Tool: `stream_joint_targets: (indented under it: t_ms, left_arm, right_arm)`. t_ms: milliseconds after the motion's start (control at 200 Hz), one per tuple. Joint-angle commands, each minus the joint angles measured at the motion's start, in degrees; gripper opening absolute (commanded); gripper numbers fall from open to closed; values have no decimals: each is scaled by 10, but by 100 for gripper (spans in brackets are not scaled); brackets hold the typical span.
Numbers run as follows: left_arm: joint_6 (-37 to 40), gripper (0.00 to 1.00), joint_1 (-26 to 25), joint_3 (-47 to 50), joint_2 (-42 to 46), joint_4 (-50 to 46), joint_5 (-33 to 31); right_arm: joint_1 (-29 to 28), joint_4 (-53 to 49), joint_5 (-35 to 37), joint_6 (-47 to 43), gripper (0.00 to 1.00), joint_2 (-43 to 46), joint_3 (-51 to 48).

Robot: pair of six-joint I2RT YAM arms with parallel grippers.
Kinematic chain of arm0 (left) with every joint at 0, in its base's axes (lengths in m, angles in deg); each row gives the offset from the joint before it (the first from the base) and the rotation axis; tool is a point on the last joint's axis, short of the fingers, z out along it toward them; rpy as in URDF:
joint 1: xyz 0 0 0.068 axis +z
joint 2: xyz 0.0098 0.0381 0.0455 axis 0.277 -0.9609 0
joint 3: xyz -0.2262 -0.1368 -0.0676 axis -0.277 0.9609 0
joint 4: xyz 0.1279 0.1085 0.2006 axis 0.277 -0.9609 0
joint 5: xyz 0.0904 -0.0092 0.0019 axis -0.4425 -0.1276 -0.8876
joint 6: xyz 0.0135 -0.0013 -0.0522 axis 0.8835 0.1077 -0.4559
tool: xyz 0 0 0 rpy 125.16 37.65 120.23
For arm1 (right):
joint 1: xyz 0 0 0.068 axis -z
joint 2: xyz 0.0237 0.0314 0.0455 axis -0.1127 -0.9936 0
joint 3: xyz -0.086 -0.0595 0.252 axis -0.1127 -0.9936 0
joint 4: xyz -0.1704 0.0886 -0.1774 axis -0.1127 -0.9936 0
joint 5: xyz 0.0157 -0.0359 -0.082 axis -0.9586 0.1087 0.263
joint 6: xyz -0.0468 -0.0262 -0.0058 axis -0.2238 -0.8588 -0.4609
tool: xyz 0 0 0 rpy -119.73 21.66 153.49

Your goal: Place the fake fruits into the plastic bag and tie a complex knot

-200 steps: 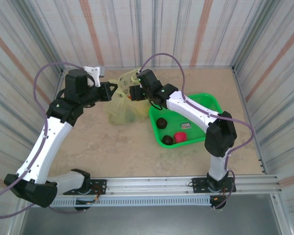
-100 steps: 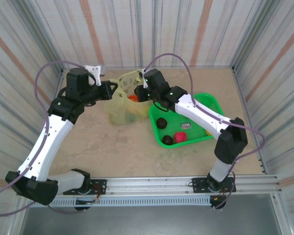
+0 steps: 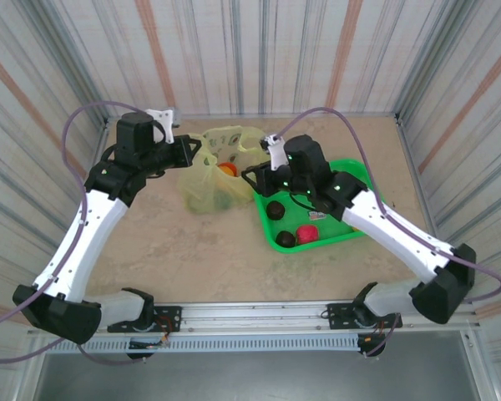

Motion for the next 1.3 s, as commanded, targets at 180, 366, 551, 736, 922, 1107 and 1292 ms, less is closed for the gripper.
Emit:
stream_joint_targets:
  t_ms: [180, 366, 551, 736, 922, 1107, 1292]
  left_arm:
    - [6, 0, 8, -22, 7, -6, -9]
    - [11, 0, 9, -20, 19, -11, -17]
    - [27, 0, 9, -18, 34, -22, -54]
    - [30, 0, 10, -21, 33, -23, -63]
    - [30, 0, 11, -17, 37, -21, -62]
    - [29, 0, 15, -12, 47, -21, -61]
    - [29, 0, 15, -9, 54, -23, -62]
  right_arm:
    - [-11, -112, 10, 35, 44, 117, -77]
    - [-20, -290, 145, 157, 36, 121, -80]
    - [-66, -363, 29, 163, 44, 135, -91]
    - [-169, -442, 146, 174, 79, 72, -89]
    - [-192, -461, 288, 172, 91, -10, -68]
    - [-191, -381, 284, 95, 97, -88, -59]
    - [-153, -343, 261, 67, 91, -150, -58]
